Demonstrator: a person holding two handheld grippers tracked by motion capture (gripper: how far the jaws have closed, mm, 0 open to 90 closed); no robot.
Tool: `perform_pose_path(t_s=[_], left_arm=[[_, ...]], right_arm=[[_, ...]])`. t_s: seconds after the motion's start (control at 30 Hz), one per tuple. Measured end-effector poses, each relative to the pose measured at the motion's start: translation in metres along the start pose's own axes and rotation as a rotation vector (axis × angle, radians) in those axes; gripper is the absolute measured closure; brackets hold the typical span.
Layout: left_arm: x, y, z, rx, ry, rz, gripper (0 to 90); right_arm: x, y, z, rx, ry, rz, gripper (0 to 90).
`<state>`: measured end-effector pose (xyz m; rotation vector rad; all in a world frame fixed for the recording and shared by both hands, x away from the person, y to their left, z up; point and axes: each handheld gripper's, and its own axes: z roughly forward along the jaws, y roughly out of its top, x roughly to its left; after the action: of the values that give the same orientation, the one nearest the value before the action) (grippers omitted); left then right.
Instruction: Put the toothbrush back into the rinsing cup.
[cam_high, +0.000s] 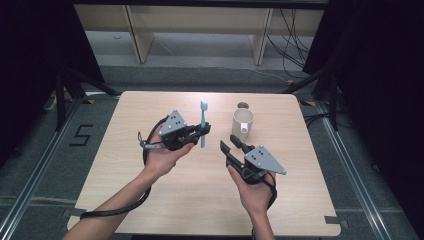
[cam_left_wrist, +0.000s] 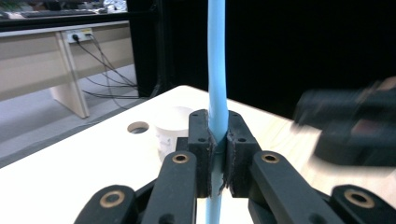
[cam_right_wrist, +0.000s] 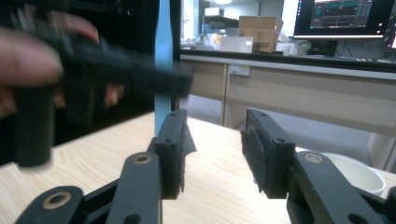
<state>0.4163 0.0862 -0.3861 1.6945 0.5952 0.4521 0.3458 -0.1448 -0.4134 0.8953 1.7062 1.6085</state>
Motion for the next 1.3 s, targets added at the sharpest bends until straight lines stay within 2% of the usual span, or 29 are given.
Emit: perform_pose_path(t_s=[0.03, 0.07, 0.1, 0.17, 0.2, 0.3, 0.37, 0.5, 0.53, 0.57, 0.67, 0.7, 0.73, 0.8, 0.87, 0.93, 1.13, 1.2, 1.3], left_arm=[[-0.002, -0.005, 0.002, 0.006, 0.009, 0.018, 83.1], [-0.003, -0.008, 0.004, 0.01, 0.015, 0.031, 83.1], [-0.005, -0.012, 0.006, 0.015, 0.018, 0.042, 83.1], [-0.009, -0.02, 0.01, 0.017, 0.021, 0.055, 83.1], [-0.01, -0.023, 0.011, 0.019, 0.024, 0.059, 83.1], [-0.015, -0.03, 0.014, 0.016, 0.027, 0.078, 83.1], [-0.017, -0.033, 0.014, 0.015, 0.029, 0.091, 83.1], [-0.02, -0.037, 0.015, 0.003, 0.037, 0.094, 83.1], [-0.021, -0.037, 0.015, 0.002, 0.037, 0.098, 83.1], [-0.022, -0.037, 0.015, -0.003, 0.039, 0.099, 83.1], [-0.024, -0.038, 0.014, -0.006, 0.044, 0.117, 83.1], [-0.026, -0.039, 0.015, -0.006, 0.045, 0.122, 83.1], [-0.026, -0.039, 0.015, -0.006, 0.043, 0.12, 83.1], [-0.028, -0.04, 0.015, -0.009, 0.042, 0.119, 83.1], [-0.028, -0.04, 0.015, -0.012, 0.041, 0.119, 83.1], [-0.028, -0.04, 0.016, -0.013, 0.041, 0.122, 83.1], [-0.028, -0.04, 0.016, -0.012, 0.039, 0.116, 82.8], [-0.028, -0.04, 0.016, 0.003, 0.035, 0.108, 77.6], [-0.026, -0.042, 0.012, 0.023, 0.046, 0.114, 61.8]], right_arm=[[-0.001, 0.004, 0.0, -0.015, 0.004, -0.008, 61.5], [0.0, 0.009, 0.0, -0.019, 0.018, 0.009, 62.5], [0.001, 0.014, 0.001, -0.024, 0.027, -0.002, 62.9], [0.004, 0.02, 0.005, -0.021, 0.052, 0.001, 64.0], [0.006, 0.023, 0.01, -0.037, 0.068, -0.003, 64.6], [0.009, 0.025, 0.019, -0.005, 0.094, 0.032, 66.3], [0.009, 0.024, 0.025, -0.017, 0.106, 0.028, 67.0], [0.009, 0.021, 0.029, -0.01, 0.102, 0.028, 68.0], [0.011, 0.021, 0.029, 0.019, 0.103, 0.045, 68.2], [0.01, 0.02, 0.031, 0.007, 0.101, 0.033, 68.6], [0.011, 0.019, 0.033, 0.006, 0.096, 0.058, 69.8], [0.009, 0.019, 0.034, 0.004, 0.091, 0.037, 71.4], [0.009, 0.019, 0.034, 0.004, 0.091, 0.037, 71.4], [0.01, 0.02, 0.035, 0.008, 0.099, 0.056, 73.8], [0.009, 0.02, 0.036, -0.004, 0.082, 0.031, 76.8], [0.01, 0.018, 0.037, 0.005, 0.106, 0.062, 81.4], [0.008, 0.018, 0.037, 0.003, 0.106, 0.065, 83.8], [0.008, 0.018, 0.037, 0.004, 0.102, 0.066, 83.9], [0.005, 0.022, 0.034, 0.015, 0.089, 0.064, 83.9]])
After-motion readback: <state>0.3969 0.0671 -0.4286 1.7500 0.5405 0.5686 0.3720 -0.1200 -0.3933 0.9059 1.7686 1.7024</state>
